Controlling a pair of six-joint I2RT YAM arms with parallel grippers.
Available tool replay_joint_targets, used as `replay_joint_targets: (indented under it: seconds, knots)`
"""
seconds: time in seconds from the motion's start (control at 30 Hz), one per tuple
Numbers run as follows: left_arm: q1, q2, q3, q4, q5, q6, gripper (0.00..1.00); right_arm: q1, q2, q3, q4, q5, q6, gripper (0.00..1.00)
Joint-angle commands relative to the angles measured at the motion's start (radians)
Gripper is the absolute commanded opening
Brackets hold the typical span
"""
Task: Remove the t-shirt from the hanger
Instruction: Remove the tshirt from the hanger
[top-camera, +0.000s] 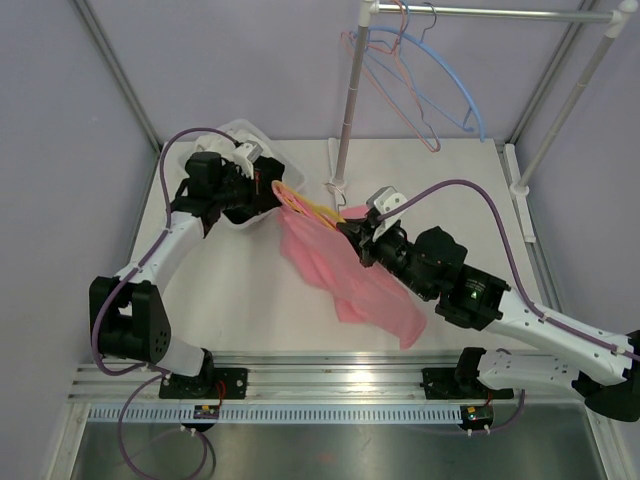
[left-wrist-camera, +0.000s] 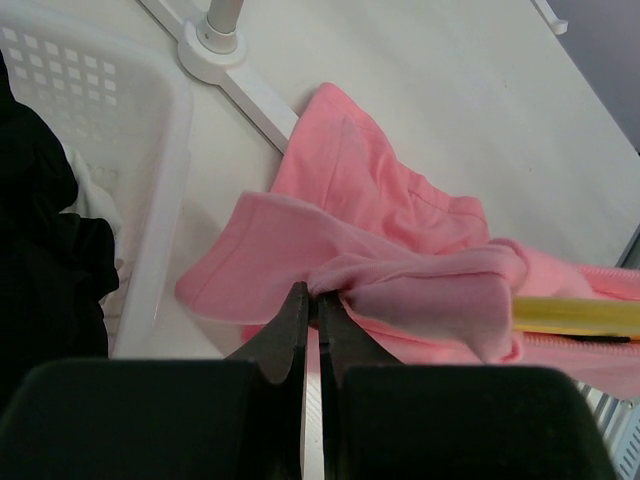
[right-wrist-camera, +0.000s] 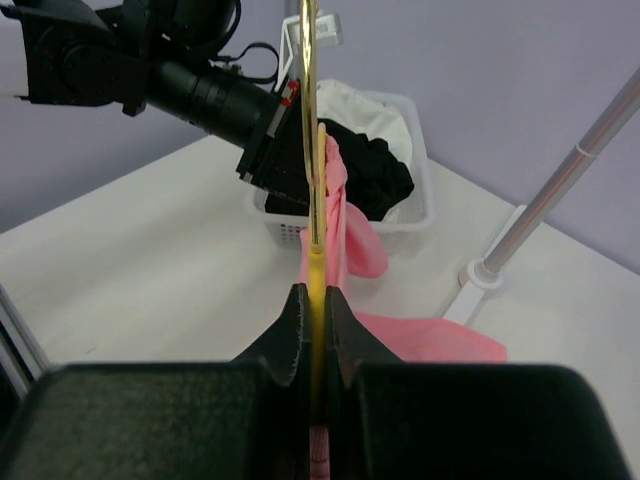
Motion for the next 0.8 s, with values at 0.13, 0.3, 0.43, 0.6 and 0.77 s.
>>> replay_joint_targets:
  seconds: [0.13,0.3,0.43,0.6,0.77]
  knots:
    - [-0.004,-0.015,-0.015,0.028,-0.138,0.054,0.00,0.012,-0.086,-0.039,0.482,0.052,-0.028,0.00]
    - [-0.004,-0.044,-0.034,0.047,-0.142,0.052,0.00,0.012,-0.106,-0.131,0.669,0.120,-0.052,0.00]
    - [-0.004,-0.064,-0.043,0.048,-0.123,0.058,0.00,0.012,-0.109,-0.151,0.712,0.129,-0.055,0.00]
    - [-0.014,-0.119,-0.087,0.091,-0.056,0.068,0.00,0.012,-0.092,-0.186,0.824,0.130,-0.061,0.00]
    - [-0.142,-0.223,-0.113,0.034,-0.040,0.173,0.00,0.012,-0.048,-0.257,1.049,0.120,-0.092,0.00]
